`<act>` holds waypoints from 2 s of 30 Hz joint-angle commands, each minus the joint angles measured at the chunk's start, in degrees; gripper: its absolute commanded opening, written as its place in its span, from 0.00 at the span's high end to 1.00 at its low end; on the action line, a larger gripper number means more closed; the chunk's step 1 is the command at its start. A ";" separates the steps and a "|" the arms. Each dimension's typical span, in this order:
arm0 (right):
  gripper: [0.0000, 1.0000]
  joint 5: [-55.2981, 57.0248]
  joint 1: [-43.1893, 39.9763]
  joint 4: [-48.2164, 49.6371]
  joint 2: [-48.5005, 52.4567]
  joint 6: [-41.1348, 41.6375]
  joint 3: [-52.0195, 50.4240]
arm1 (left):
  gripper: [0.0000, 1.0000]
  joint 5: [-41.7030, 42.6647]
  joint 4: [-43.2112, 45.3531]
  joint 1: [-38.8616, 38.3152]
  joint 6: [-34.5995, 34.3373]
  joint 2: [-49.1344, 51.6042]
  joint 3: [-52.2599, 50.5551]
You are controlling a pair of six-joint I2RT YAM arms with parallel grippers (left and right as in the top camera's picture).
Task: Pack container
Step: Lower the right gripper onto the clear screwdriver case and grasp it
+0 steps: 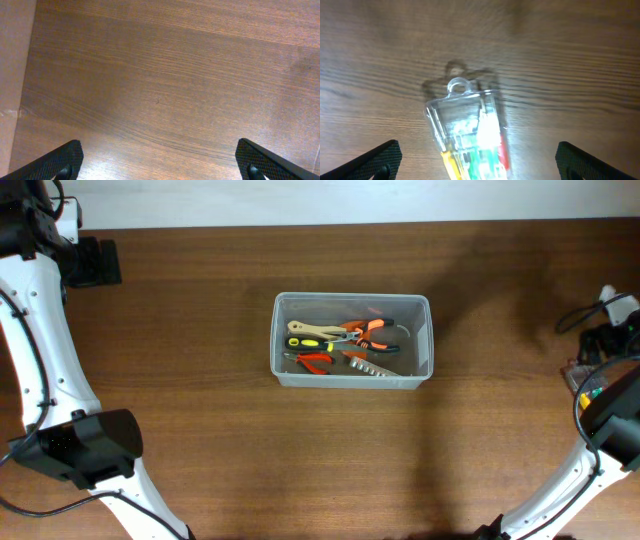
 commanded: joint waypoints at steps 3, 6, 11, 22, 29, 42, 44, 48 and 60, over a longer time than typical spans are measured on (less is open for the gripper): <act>0.02 0.20 -1.16 -1.57 4.37 -4.46 -0.02 | 0.01 0.57 -0.04 0.20 -0.70 0.26 -0.11; 0.01 0.37 -1.88 -3.23 5.92 -5.86 -0.02 | 0.01 0.57 -0.04 0.20 -0.70 0.26 -0.11; 0.02 0.20 -3.45 -4.87 6.95 -5.81 -0.02 | 0.01 0.59 -0.04 0.20 -0.70 0.26 -0.11; 0.01 0.04 -3.91 -2.93 8.33 0.24 -0.04 | 0.01 0.57 -0.07 0.20 -0.70 0.26 -0.11; 0.02 0.50 -2.19 -1.84 9.88 2.12 -0.66 | 0.01 0.57 -0.04 0.20 -0.70 0.26 -0.11; 0.15 0.04 -1.75 1.33 9.90 6.29 -3.41 | 0.01 0.57 -0.04 0.20 -0.70 0.26 -0.11; 0.16 0.04 -1.75 1.33 9.90 6.99 -3.41 | 0.01 0.57 -0.04 0.20 -0.70 0.26 -0.11; 0.20 0.02 -1.57 1.33 9.90 8.44 -3.41 | 0.01 0.57 -0.04 0.20 -0.70 0.26 -0.11; 0.25 -1.29 0.79 1.86 9.90 9.18 -3.39 | 0.01 0.57 -0.04 0.20 -0.70 0.26 -0.11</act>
